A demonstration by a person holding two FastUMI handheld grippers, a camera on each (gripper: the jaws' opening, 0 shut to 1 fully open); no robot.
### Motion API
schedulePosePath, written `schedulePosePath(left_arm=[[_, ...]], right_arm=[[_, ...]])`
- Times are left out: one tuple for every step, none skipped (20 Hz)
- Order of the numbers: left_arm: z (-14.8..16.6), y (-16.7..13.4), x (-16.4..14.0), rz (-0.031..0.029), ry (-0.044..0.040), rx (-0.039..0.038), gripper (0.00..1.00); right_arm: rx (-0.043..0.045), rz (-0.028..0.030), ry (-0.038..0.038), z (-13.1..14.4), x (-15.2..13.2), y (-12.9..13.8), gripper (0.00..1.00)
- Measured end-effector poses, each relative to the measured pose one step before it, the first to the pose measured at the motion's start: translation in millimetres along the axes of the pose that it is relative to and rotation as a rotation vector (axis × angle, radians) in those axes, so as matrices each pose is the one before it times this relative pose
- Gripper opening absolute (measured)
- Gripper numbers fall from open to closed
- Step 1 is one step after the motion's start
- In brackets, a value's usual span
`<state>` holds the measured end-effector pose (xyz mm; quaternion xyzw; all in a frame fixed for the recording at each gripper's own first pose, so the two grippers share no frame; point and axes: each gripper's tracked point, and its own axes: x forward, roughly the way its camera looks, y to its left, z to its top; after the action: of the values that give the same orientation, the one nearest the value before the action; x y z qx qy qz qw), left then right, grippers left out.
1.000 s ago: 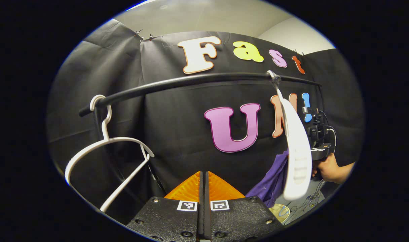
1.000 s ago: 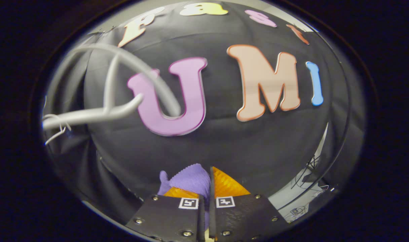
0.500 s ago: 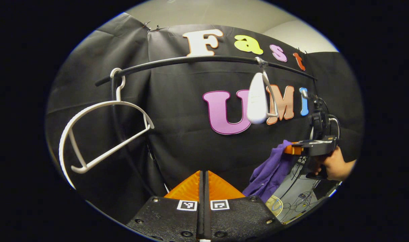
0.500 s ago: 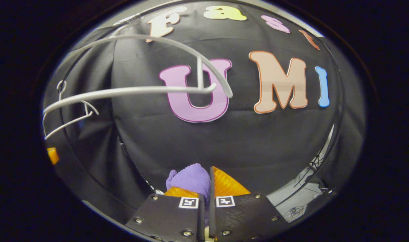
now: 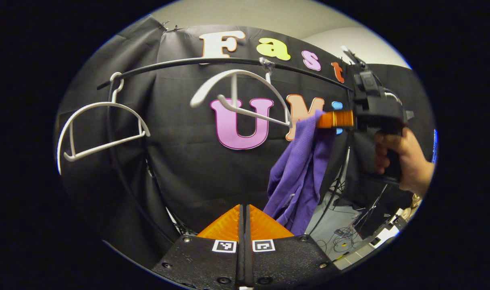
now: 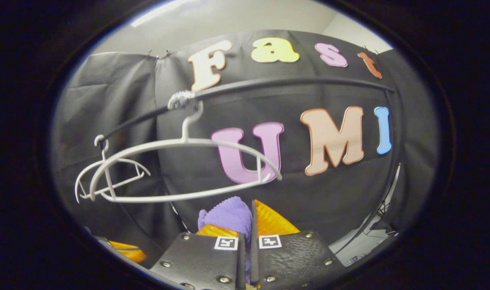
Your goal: Grasp the clothes on the hanger with both hands and then place them into the laundry hamper below.
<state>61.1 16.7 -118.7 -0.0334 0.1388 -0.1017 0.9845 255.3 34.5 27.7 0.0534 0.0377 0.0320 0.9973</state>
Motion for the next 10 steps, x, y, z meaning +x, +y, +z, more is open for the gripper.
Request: schedulePosePath(left_arm=[[0.62,-5.65,2.22,-0.00546,0.00083,-0.00079,0.00],[2.76,-6.51,4.20,-0.00942,-0.00001,-0.00072,0.00],[2.49,-4.87,5.29,-0.00967,-0.00569,-0.00098,0.00],[2.32,-6.08,6.15,-0.01120,-0.00198,0.00103,0.00],[-0.55,-5.99,5.24,-0.00998,-0.00161,0.00030,0.00],[-0.07,-6.03,7.66,-0.01341,0.00174,0.00084,0.00],[0.14,-5.15,9.04,-0.00666,0.00425,0.00176,0.00],[-1.39,-4.00,9.76,-0.00417,0.00607,0.00011,0.00],[-3.13,-4.48,9.90,-0.00030,0.00509,-0.00177,0.00],[-1.41,-2.13,9.26,0.00367,0.00171,-0.00523,0.00]], right_arm=[[0.00857,-0.00553,-0.02681,14.72,-3.00,-3.62,0.05],[0.00663,-0.00590,-0.02042,11.73,-1.51,-3.95,0.05],[0.00659,-0.00348,-0.01291,9.03,1.96,-4.01,0.05],[0.00102,-0.00423,-0.00447,3.62,2.64,-3.92,0.05],[0.00089,-0.00299,0.00401,-0.27,2.61,-3.19,0.05],[-0.00111,-0.00743,0.00443,-2.24,2.96,-4.36,0.05],[0.00097,-0.00548,0.00683,-4.40,2.59,-4.12,0.05],[-0.00078,-0.00009,0.01390,-7.62,3.06,-2.18,0.00],[-0.00791,-0.00925,0.01083,-8.19,4.57,-5.72,0.05],[-0.01111,-0.01571,0.01259,-10.05,4.33,-7.12,0.05]])
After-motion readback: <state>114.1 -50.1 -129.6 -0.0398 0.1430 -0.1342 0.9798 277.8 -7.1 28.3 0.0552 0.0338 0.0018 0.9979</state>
